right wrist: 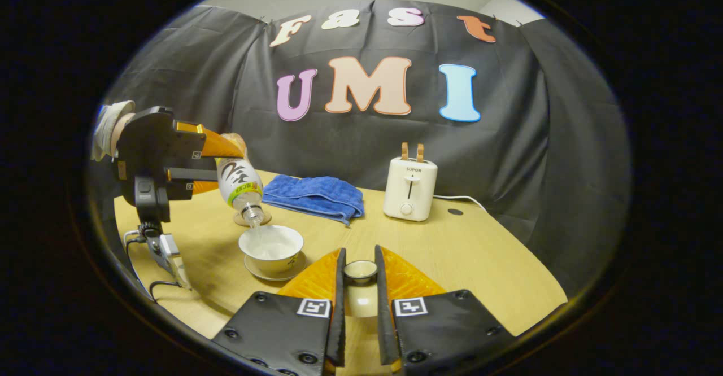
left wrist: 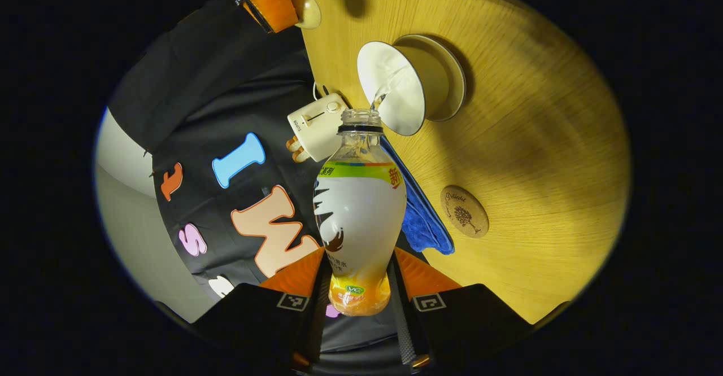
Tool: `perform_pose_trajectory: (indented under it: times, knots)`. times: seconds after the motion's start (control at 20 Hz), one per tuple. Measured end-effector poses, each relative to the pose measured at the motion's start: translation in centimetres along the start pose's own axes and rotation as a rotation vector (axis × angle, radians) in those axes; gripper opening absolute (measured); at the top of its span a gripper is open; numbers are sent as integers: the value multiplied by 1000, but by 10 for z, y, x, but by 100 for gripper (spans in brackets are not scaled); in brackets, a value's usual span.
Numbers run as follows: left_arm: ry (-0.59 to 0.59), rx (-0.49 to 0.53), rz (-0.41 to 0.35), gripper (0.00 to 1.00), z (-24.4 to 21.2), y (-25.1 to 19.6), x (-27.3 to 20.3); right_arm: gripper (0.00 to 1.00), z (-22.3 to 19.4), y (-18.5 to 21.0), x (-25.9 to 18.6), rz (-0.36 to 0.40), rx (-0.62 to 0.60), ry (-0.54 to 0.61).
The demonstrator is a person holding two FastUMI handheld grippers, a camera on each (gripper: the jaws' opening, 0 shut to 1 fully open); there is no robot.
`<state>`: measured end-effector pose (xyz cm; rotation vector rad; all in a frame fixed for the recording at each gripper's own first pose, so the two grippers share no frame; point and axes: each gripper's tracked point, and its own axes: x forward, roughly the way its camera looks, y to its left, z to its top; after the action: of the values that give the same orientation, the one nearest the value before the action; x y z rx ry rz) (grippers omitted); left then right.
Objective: Open the teacup lid with one hand, grasp the water bottle and pour water into the teacup with the other hand; after pouring, place the water bottle on the coaster and then close the teacup lid.
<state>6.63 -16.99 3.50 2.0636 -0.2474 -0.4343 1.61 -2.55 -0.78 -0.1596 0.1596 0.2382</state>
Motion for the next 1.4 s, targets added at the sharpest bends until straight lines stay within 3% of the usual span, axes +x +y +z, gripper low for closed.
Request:
perform_pose_trajectory:
  times: [0.45,0.75,1.0,1.4]
  knots:
    - [-19,60,5,52,3,5,5,26,-4,3,4,1,-20,11]
    - [-34,12,-14,51,4,-3,9,26,-6,9,9,12,-20,20]
    - [-42,-205,-43,51,-3,-17,7,26,-5,15,10,21,-12,24]
    - [-107,-802,-68,51,5,-39,-2,26,-6,40,21,68,42,45]
